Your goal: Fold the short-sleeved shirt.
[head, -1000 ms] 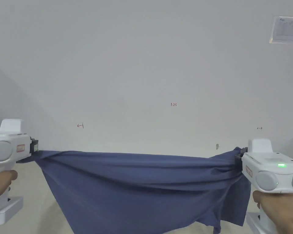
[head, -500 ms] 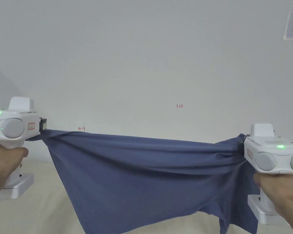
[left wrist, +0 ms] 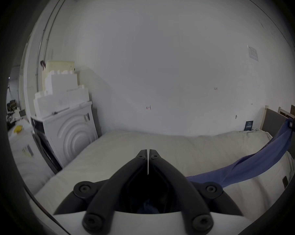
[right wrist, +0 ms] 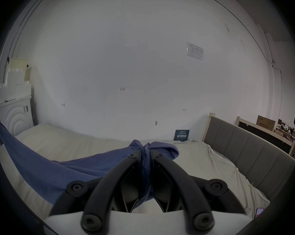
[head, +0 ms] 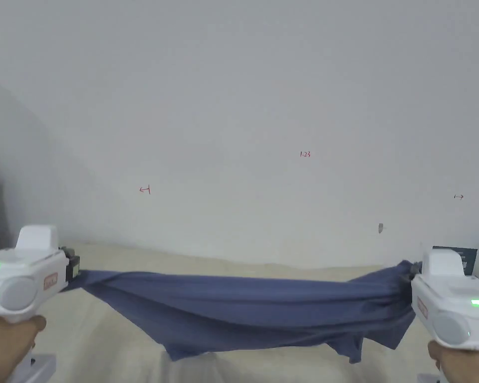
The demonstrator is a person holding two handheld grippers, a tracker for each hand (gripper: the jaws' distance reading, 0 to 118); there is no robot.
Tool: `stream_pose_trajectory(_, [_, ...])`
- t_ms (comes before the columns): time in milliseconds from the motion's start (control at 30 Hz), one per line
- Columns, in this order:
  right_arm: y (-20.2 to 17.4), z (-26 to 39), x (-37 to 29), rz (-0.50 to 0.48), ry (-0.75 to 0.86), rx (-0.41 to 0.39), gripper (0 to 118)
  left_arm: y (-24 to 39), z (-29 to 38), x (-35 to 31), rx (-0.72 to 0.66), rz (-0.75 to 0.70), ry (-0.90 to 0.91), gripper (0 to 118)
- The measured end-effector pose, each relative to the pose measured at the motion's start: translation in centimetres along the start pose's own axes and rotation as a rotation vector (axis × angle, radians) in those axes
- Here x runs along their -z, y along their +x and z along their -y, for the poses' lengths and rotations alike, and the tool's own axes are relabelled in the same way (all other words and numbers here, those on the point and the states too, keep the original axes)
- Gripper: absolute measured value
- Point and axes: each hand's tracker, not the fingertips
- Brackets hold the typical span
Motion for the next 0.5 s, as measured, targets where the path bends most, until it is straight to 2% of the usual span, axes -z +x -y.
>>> stream_pose_trajectory(233, [0.6,9.8,-7.2,0.014,-0.076,-0.017,7,-1.0,11.6,-7.5,-0.034,0.011,-0.055,0])
stream_pose_trajectory(500, [0.7,20.8,-15.1,0.026,-0.211,-0.060,7,-3.8,24.7,-14.5,-0.058,-0.001,-0.230,0])
